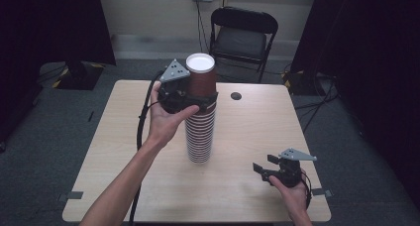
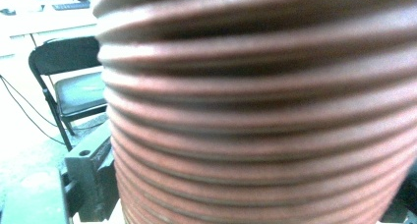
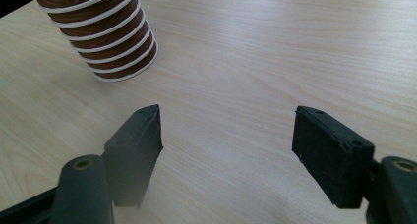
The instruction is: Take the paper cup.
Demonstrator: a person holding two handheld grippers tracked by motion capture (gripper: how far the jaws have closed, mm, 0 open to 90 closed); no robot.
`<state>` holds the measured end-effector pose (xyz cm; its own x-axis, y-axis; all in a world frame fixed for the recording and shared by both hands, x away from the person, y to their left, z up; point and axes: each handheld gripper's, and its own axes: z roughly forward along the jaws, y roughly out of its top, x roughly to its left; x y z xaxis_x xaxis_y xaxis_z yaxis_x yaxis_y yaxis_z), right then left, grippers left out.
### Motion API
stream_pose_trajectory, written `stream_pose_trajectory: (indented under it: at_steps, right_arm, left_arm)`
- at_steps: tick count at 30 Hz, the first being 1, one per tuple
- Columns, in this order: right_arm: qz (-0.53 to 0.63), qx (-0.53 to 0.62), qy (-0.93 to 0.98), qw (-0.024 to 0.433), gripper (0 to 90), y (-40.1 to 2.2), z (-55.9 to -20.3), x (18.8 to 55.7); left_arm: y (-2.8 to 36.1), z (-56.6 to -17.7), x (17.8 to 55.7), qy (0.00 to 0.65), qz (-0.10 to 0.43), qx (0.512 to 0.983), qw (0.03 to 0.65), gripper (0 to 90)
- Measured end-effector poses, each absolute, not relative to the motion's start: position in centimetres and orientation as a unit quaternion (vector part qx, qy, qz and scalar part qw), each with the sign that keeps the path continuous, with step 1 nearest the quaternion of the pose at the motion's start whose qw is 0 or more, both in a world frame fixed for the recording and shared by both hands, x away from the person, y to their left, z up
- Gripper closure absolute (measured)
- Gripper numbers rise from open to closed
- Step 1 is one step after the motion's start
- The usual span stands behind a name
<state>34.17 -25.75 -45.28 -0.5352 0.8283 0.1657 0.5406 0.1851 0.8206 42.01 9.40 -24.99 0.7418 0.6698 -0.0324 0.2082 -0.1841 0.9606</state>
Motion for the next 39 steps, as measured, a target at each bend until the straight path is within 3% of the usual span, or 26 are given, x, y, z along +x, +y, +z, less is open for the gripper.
stream_pose_trajectory:
  at_steps: [39]
  right_arm:
    - [0.450,0.460,0.749,0.156,25.0,-25.9,-45.4,34.2]
  left_arm:
    - [9.7,-19.5,40.3,0.278,0.252,0.674,0.636,11.1]
